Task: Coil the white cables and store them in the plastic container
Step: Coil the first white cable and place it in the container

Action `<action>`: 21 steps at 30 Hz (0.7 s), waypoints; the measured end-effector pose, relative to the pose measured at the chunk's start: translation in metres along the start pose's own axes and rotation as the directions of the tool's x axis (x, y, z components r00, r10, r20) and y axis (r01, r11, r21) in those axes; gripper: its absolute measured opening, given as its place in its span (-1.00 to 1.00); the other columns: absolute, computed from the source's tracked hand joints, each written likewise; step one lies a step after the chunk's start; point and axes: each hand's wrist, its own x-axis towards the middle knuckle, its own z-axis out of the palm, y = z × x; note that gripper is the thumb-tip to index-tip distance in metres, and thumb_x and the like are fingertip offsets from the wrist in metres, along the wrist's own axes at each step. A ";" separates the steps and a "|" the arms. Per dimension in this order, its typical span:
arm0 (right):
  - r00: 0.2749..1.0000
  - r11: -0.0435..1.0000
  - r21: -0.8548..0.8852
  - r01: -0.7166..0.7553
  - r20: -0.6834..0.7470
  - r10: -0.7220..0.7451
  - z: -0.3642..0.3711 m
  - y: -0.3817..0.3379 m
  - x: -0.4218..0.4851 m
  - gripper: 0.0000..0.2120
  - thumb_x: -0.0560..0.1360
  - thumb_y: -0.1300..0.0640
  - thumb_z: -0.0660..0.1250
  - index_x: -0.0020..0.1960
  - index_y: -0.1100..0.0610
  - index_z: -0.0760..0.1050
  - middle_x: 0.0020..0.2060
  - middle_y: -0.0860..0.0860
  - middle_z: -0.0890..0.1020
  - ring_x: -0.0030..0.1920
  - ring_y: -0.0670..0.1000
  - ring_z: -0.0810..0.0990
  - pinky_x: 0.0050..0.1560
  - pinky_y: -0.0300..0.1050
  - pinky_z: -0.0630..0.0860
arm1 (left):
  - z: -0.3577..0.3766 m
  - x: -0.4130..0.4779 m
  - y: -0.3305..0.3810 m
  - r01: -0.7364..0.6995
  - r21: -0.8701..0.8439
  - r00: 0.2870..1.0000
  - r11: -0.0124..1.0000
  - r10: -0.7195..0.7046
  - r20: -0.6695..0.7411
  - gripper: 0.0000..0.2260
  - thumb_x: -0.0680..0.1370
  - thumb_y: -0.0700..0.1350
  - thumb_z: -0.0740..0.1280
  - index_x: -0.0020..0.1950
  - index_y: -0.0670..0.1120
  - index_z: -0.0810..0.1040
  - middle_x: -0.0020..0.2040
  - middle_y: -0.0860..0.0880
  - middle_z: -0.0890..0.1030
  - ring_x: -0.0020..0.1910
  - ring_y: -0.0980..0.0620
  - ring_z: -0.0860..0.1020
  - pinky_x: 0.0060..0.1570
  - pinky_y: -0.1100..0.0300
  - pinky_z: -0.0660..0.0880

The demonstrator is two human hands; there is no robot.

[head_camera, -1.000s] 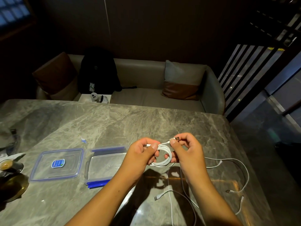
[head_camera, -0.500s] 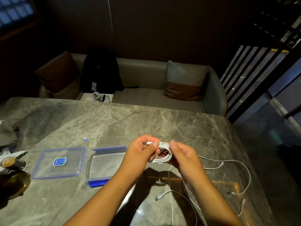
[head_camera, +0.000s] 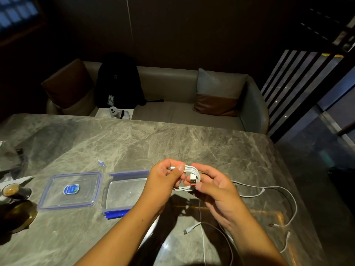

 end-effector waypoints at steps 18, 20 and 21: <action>0.797 0.679 -0.647 0.346 -0.179 -0.577 0.012 0.007 -0.002 -0.85 0.47 0.26 0.46 -0.11 0.01 0.66 -0.18 -0.02 0.71 -0.11 0.01 0.69 -0.02 0.01 0.61 | 0.005 -0.004 -0.001 0.082 -0.171 0.996 0.982 -0.088 -0.024 -0.78 0.65 -0.25 0.16 0.00 -0.27 0.59 -0.29 -0.14 0.60 -0.42 0.08 0.45 -0.29 0.22 0.44; 0.815 0.724 -0.607 0.328 -0.207 -0.542 0.012 0.008 -0.003 -0.87 0.48 0.27 0.44 -0.10 0.06 0.66 -0.19 0.00 0.72 -0.13 0.00 0.70 -0.02 0.00 0.61 | 0.004 -0.004 -0.001 0.060 -0.113 0.995 0.992 -0.068 -0.070 -0.78 0.66 -0.22 0.16 0.00 -0.25 0.57 -0.32 -0.13 0.60 -0.44 0.08 0.44 -0.34 0.23 0.43; 0.824 0.745 -0.584 0.323 -0.213 -0.525 0.012 0.010 -0.004 -0.87 0.50 0.29 0.43 -0.10 0.07 0.65 -0.19 0.02 0.72 -0.13 -0.01 0.70 -0.02 -0.03 0.61 | 0.005 -0.004 -0.001 0.049 -0.083 0.994 0.995 -0.057 -0.094 -0.79 0.67 -0.21 0.15 0.00 -0.24 0.55 -0.34 -0.12 0.59 -0.46 0.08 0.44 -0.36 0.23 0.42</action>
